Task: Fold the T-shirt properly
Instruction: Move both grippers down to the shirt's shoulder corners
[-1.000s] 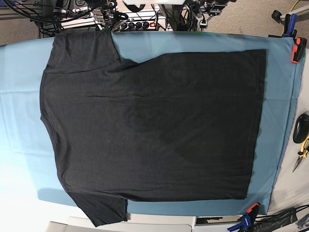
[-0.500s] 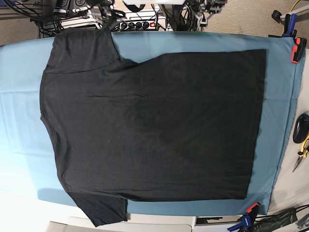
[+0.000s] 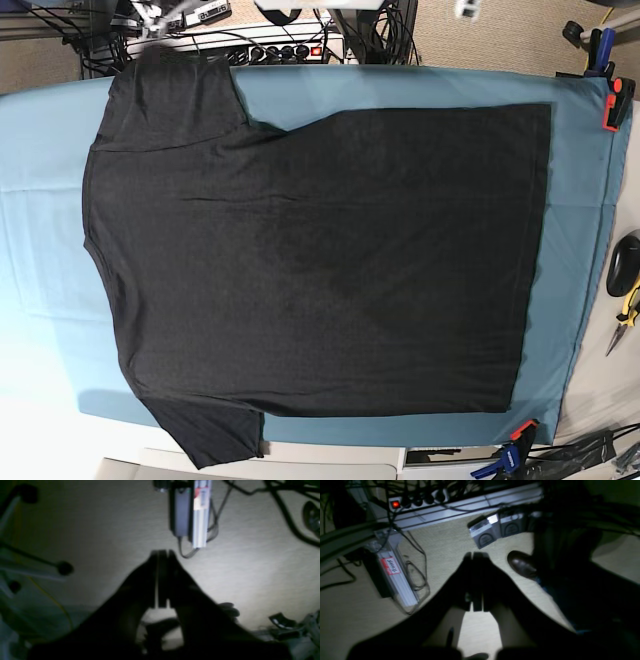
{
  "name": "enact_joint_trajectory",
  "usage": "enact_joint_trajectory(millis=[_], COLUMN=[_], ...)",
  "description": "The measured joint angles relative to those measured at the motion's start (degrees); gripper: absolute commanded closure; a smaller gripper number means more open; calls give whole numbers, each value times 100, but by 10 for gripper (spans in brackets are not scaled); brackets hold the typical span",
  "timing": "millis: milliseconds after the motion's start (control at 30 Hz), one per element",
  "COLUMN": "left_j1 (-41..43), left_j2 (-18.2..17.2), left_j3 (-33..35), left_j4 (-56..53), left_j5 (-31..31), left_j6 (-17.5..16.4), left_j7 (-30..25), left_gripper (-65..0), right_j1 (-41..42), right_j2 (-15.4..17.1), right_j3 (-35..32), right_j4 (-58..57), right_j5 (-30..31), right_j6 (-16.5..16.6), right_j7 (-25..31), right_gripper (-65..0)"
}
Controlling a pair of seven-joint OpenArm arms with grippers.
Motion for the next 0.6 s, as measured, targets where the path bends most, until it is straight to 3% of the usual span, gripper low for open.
enact_joint_trajectory(millis=[133, 233, 400, 500, 600], left_j1=[776, 1412, 2090, 2481, 2566], left_j2=[-295, -518, -870, -966, -942], left_j3=[-448, -949, -2081, -2977, -3853], left_j4=[1495, 2647, 4704, 5707, 6579], left_j5=[-101, -442, -1152, -1659, -2544], left_j6=[-28, -72, -763, -1244, -1838], left_j7=[-24, 426, 988, 1631, 2035], left_gripper=[0, 0, 0, 0, 0], right_j1=[-918, -1679, -2739, -3077, -3150], right_j2=[256, 365, 358, 315, 114], right_j3=[-7, 0, 387, 1036, 1882], right_j4=[1211, 2251, 4293, 5517, 6658], right_j5=[533, 778, 1019, 1530, 1987], right_j6=[229, 282, 323, 299, 308], right_j7=[-20, -90, -160, -570, -977], right_gripper=[0, 0, 0, 0, 0])
